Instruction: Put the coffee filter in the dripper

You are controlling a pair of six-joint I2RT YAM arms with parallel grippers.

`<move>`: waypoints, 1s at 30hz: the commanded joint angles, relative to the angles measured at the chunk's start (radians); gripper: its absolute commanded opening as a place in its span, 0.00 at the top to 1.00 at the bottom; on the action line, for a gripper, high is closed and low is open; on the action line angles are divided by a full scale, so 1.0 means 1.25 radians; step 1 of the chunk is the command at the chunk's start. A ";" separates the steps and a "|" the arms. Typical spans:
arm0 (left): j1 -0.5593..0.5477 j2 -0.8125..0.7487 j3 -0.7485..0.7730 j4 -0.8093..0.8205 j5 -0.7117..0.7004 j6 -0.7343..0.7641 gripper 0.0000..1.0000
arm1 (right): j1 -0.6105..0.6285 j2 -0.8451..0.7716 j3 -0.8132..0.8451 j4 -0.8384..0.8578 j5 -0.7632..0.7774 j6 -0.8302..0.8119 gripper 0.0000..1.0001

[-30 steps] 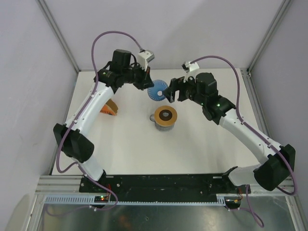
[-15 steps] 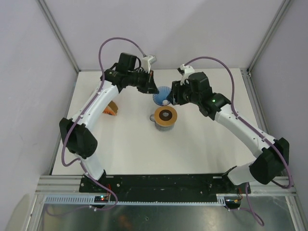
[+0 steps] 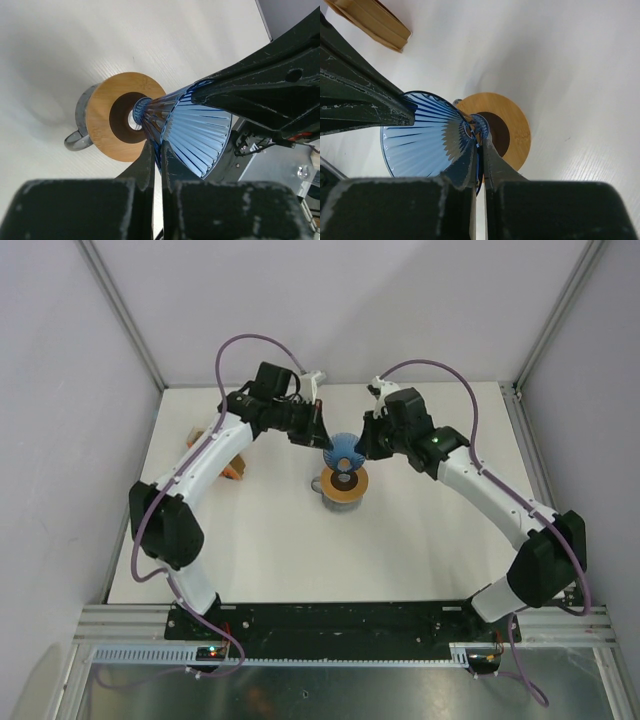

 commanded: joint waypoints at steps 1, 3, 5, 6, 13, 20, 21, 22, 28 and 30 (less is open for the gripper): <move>-0.008 0.005 -0.005 0.011 0.068 -0.028 1.00 | -0.029 0.027 0.034 -0.037 -0.083 0.002 1.00; -0.010 0.023 -0.001 0.010 0.081 -0.035 1.00 | -0.040 0.041 0.034 -0.036 -0.123 0.015 1.00; -0.011 0.033 -0.003 0.009 0.090 -0.040 1.00 | -0.042 0.048 0.035 -0.035 -0.143 0.022 1.00; -0.011 0.033 -0.010 0.008 0.093 -0.041 1.00 | -0.042 0.049 0.036 -0.037 -0.146 0.024 1.00; -0.012 -0.003 -0.048 0.007 0.110 -0.041 1.00 | -0.040 0.036 0.046 -0.076 -0.168 0.027 1.00; -0.013 -0.020 -0.062 0.008 0.122 -0.044 1.00 | -0.036 0.062 0.066 -0.085 -0.194 0.033 1.00; -0.013 -0.022 -0.063 0.008 0.121 -0.044 1.00 | -0.036 0.068 0.069 -0.087 -0.197 0.033 1.00; -0.013 -0.022 -0.064 0.007 0.120 -0.044 1.00 | -0.037 0.072 0.072 -0.087 -0.199 0.033 1.00; -0.013 -0.024 -0.048 0.008 0.104 -0.037 1.00 | -0.033 0.089 0.091 -0.076 -0.201 0.033 1.00; -0.013 -0.022 -0.043 0.007 0.105 -0.037 1.00 | -0.032 0.095 0.103 -0.083 -0.196 0.028 1.00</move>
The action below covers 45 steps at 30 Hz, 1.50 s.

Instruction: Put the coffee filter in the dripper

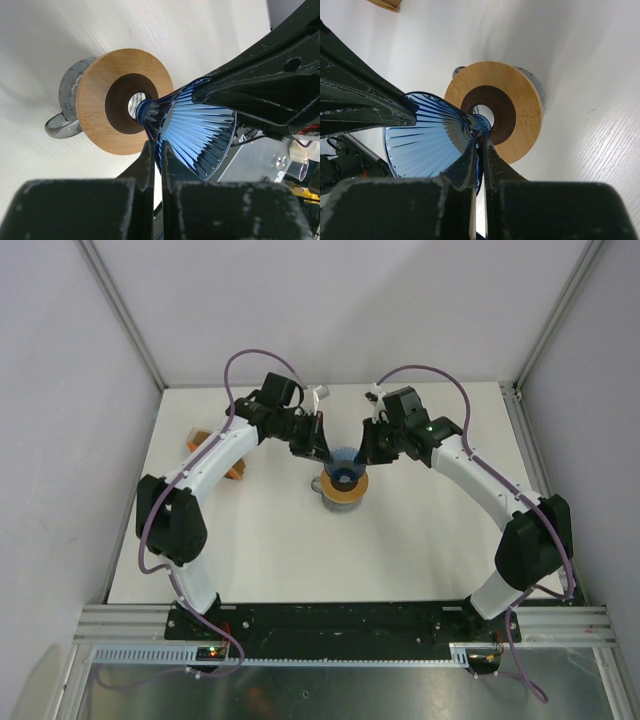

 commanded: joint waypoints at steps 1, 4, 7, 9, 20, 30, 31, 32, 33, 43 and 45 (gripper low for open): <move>-0.011 -0.046 0.023 0.016 0.072 0.015 1.00 | 0.008 0.012 0.061 0.033 -0.049 -0.005 1.00; -0.011 -0.037 0.034 0.016 0.069 0.018 1.00 | 0.008 0.014 0.069 0.029 -0.040 -0.010 1.00; -0.011 -0.031 0.047 0.016 0.065 0.021 1.00 | 0.007 0.015 0.076 0.029 -0.036 -0.015 1.00; -0.011 -0.030 0.054 0.016 0.060 0.023 1.00 | 0.006 0.016 0.079 0.030 -0.033 -0.017 1.00; -0.011 -0.024 0.070 0.016 0.048 0.028 1.00 | 0.005 0.034 0.102 0.026 -0.036 -0.028 1.00; -0.010 -0.011 0.045 0.016 0.053 0.031 1.00 | 0.004 0.053 0.095 0.015 -0.046 -0.027 1.00; -0.011 -0.010 0.042 0.015 0.055 0.030 1.00 | 0.005 0.052 0.095 0.012 -0.045 -0.028 1.00; -0.010 -0.009 0.040 0.015 0.059 0.029 1.00 | 0.004 0.050 0.094 0.009 -0.043 -0.028 1.00; -0.010 -0.007 0.038 0.016 0.062 0.028 1.00 | 0.004 0.046 0.094 0.006 -0.041 -0.029 1.00; -0.010 0.008 0.038 0.016 0.057 0.030 1.00 | -0.003 0.042 0.081 0.006 -0.037 -0.029 1.00; -0.010 0.009 0.038 0.015 0.059 0.031 1.00 | -0.004 0.044 0.078 0.005 -0.038 -0.028 1.00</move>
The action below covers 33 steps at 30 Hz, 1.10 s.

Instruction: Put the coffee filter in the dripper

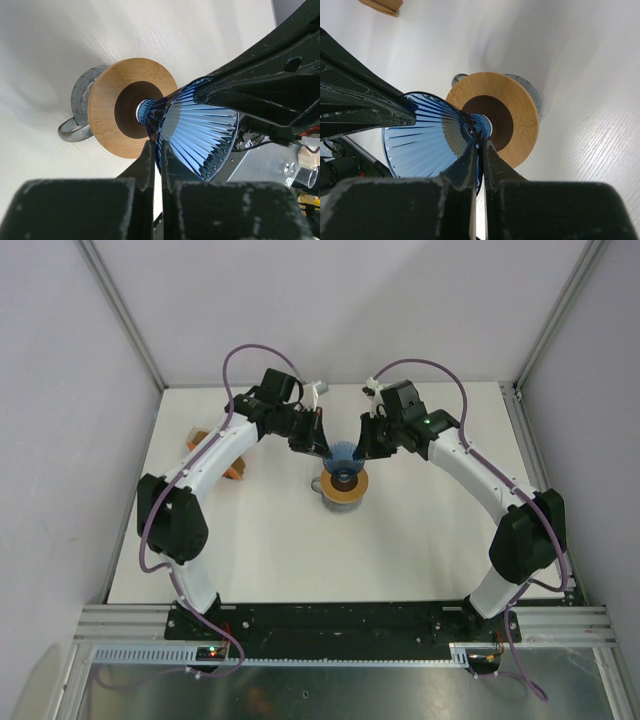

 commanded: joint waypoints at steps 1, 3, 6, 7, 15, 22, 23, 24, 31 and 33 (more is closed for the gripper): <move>-0.015 -0.002 0.002 0.028 0.086 0.017 1.00 | -0.001 0.002 0.010 0.040 -0.039 -0.001 1.00; -0.015 -0.001 0.000 0.028 0.081 0.020 1.00 | -0.002 0.006 0.007 0.042 -0.040 -0.002 1.00; -0.015 0.000 -0.002 0.028 0.081 0.020 1.00 | -0.004 0.015 0.006 0.042 -0.045 -0.002 1.00; -0.015 0.002 -0.003 0.028 0.084 0.020 1.00 | -0.003 0.017 0.006 0.041 -0.047 -0.001 1.00; -0.015 0.010 -0.014 0.028 0.090 0.018 1.00 | -0.006 0.012 0.000 0.032 -0.046 -0.003 1.00; -0.014 0.024 -0.028 0.027 0.075 0.026 1.00 | -0.007 0.027 -0.013 0.033 -0.046 -0.004 1.00; -0.013 0.026 -0.030 0.027 0.072 0.028 1.00 | -0.008 0.029 -0.017 0.034 -0.046 -0.004 1.00; -0.013 0.028 -0.033 0.027 0.070 0.029 1.00 | -0.010 0.031 -0.019 0.035 -0.046 -0.003 1.00; -0.004 0.030 -0.064 0.027 0.065 0.038 1.00 | -0.019 0.046 -0.039 0.035 -0.052 -0.003 1.00; -0.001 0.027 -0.077 0.027 0.064 0.042 1.00 | -0.019 0.050 -0.043 0.034 -0.055 -0.003 1.00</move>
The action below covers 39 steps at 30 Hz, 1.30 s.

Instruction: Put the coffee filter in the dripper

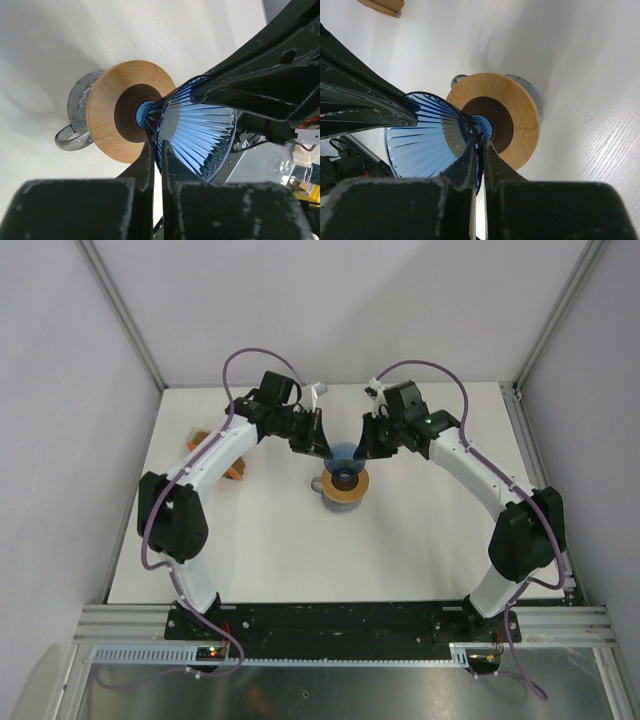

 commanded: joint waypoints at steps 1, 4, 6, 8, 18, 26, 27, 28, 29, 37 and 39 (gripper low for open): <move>-0.008 0.017 -0.056 -0.018 0.033 0.043 1.00 | 0.000 0.041 -0.030 0.016 -0.028 -0.006 1.00; -0.007 0.012 -0.074 -0.018 0.033 0.047 1.00 | 0.003 0.040 -0.037 0.014 -0.026 -0.007 1.00; -0.007 0.007 -0.085 -0.017 0.035 0.048 1.00 | 0.006 0.037 -0.040 0.010 -0.023 -0.007 1.00; -0.007 0.001 -0.091 -0.018 0.038 0.049 1.00 | 0.010 0.034 -0.041 0.004 -0.022 -0.008 1.00; -0.007 -0.024 -0.077 -0.017 0.052 0.046 1.00 | 0.014 0.036 -0.041 -0.006 -0.023 -0.011 1.00; -0.003 -0.013 -0.019 -0.017 0.034 0.049 0.87 | 0.004 0.022 -0.041 0.000 -0.031 -0.008 1.00; -0.001 -0.012 -0.011 -0.017 0.034 0.049 0.84 | 0.001 0.021 -0.041 -0.001 -0.031 -0.008 1.00; 0.001 -0.008 -0.006 -0.017 0.035 0.049 0.83 | -0.001 0.019 -0.041 -0.001 -0.031 -0.009 1.00; 0.003 -0.005 0.000 -0.017 0.036 0.049 0.81 | -0.004 0.015 -0.041 0.000 -0.031 -0.008 1.00; 0.015 0.015 0.021 -0.016 0.042 0.051 0.75 | -0.007 -0.005 -0.019 -0.002 -0.006 -0.009 1.00; 0.020 0.016 0.029 -0.016 0.040 0.053 0.71 | -0.007 -0.004 -0.010 -0.009 0.010 -0.017 1.00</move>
